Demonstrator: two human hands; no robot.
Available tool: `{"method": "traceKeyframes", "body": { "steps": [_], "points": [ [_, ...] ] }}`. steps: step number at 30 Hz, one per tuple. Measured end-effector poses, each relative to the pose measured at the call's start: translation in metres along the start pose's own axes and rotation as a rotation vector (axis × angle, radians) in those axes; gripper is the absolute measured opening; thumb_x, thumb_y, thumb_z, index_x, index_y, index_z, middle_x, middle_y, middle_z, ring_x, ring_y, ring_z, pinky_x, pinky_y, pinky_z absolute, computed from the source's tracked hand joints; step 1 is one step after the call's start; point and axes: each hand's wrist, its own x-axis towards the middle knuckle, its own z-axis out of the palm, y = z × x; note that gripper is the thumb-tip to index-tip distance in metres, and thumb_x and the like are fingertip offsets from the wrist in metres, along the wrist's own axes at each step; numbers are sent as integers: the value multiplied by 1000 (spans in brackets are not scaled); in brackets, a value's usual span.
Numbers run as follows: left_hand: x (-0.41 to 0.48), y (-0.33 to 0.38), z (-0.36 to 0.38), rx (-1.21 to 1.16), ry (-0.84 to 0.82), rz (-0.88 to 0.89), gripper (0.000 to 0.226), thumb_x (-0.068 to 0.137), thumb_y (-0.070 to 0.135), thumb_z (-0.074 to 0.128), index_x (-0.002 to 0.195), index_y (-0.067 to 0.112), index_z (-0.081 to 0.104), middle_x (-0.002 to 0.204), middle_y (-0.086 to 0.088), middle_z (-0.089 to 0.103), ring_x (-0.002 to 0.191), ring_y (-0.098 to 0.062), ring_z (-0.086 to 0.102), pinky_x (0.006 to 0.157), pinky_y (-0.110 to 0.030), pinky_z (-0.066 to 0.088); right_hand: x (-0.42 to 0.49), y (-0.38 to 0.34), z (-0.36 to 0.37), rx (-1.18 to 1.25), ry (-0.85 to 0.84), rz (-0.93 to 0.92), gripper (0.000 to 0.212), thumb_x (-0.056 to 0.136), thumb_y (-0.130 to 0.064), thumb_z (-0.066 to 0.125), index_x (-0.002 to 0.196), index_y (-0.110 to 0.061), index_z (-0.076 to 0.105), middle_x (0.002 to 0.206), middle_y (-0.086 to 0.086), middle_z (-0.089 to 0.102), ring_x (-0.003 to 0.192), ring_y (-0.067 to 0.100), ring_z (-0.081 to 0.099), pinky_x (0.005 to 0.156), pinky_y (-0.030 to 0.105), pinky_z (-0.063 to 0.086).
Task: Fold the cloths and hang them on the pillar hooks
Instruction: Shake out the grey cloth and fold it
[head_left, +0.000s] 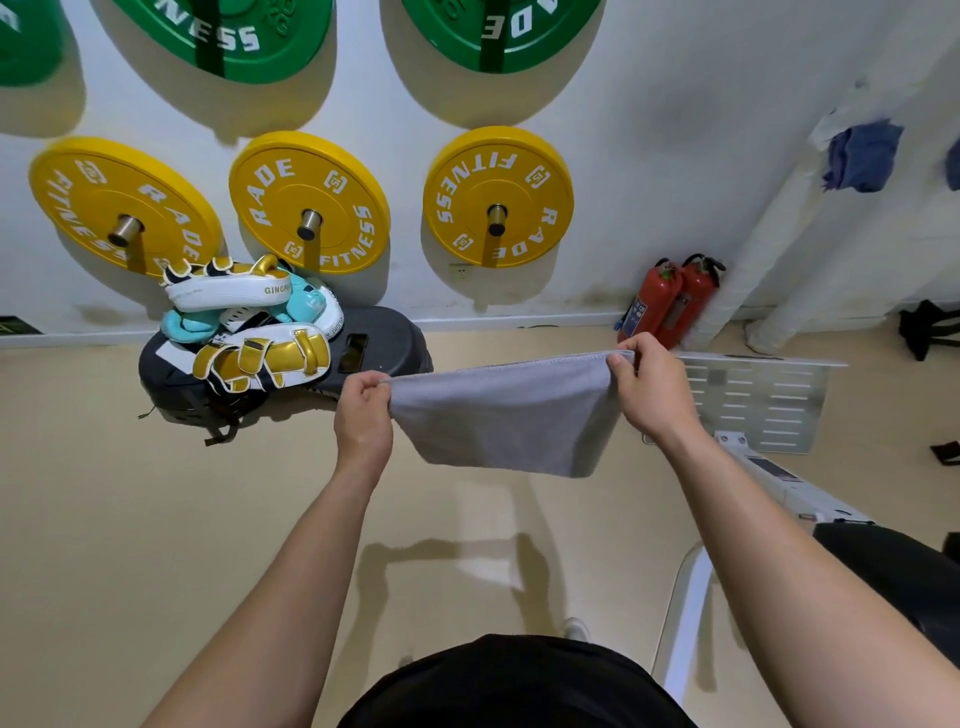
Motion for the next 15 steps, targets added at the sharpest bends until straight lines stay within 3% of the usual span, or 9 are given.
{"method": "traceKeyframes", "body": {
  "steps": [5, 9, 12, 15],
  "points": [
    [-3, 4, 4, 129, 175, 112, 18, 103, 22, 40, 114, 15, 53, 107, 1, 57, 97, -18, 50, 80, -30, 35, -9, 4, 14, 61, -2, 80, 23, 98, -30, 57, 87, -10, 53, 76, 0, 55, 71, 20, 49, 62, 35, 36],
    [-4, 0, 7, 90, 191, 62, 17, 102, 24, 47, 113, 15, 56, 98, 2, 61, 96, -19, 56, 80, -29, 39, -20, 2, 25, 275, 110, 193, 31, 90, -30, 69, 75, -7, 55, 64, -3, 48, 58, 12, 40, 57, 31, 36],
    [-17, -1, 18, 37, 131, 0, 13, 99, 26, 56, 106, 16, 60, 86, 9, 62, 93, -19, 62, 81, -30, 47, -35, 0, 40, 386, 78, 259, 22, 85, -30, 73, 75, -12, 65, 62, -1, 57, 59, 15, 51, 63, 43, 55],
    [-43, -3, 37, -19, 10, -13, 8, 93, 25, 65, 94, 18, 66, 88, 4, 69, 93, -23, 67, 85, -40, 55, -56, -6, 61, 481, -41, 245, 15, 79, -39, 72, 77, -24, 71, 68, -1, 70, 70, 27, 69, 71, 53, 60]
  ]
}}
